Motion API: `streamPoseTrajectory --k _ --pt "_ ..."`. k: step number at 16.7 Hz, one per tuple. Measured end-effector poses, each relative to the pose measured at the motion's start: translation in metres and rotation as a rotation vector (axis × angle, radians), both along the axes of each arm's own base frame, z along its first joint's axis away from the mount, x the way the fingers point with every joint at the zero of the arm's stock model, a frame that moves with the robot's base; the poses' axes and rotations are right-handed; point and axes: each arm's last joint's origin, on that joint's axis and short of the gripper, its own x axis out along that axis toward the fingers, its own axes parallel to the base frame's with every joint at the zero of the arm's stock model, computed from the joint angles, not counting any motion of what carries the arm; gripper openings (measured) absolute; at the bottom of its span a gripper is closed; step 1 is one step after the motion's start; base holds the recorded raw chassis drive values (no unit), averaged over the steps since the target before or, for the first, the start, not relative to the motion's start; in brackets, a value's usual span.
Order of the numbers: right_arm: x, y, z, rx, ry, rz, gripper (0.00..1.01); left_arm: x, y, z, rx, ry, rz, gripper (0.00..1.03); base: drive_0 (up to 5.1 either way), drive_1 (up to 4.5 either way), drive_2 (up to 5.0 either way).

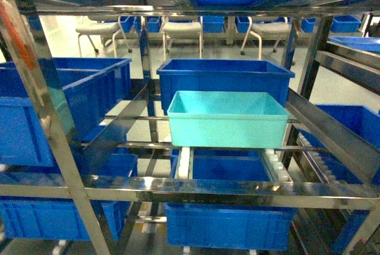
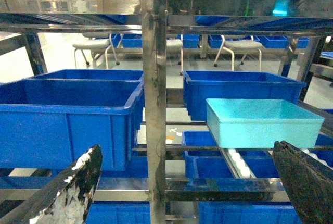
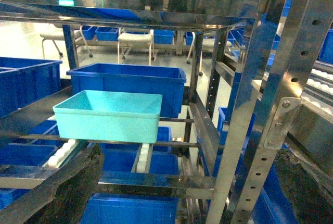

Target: Organize blue bins on left shelf correctly

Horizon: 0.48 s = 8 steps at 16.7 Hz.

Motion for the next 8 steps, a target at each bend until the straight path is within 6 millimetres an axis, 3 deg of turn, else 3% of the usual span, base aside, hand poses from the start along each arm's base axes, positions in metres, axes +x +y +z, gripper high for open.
streamPoseTrajectory --k 7,8 --pt "0.0000 0.0000 -0.0001 0.000 0.001 0.000 0.98 0.0000 0.0000 0.0001 0.000 -0.001 0.000 0.98 0.0 -0.23 0.3" --pt "0.0000 0.0000 -0.0001 0.000 0.001 0.000 0.98 0.0000 0.0000 0.0001 0.000 -0.001 0.000 0.98 0.1 -3.62 3.8"
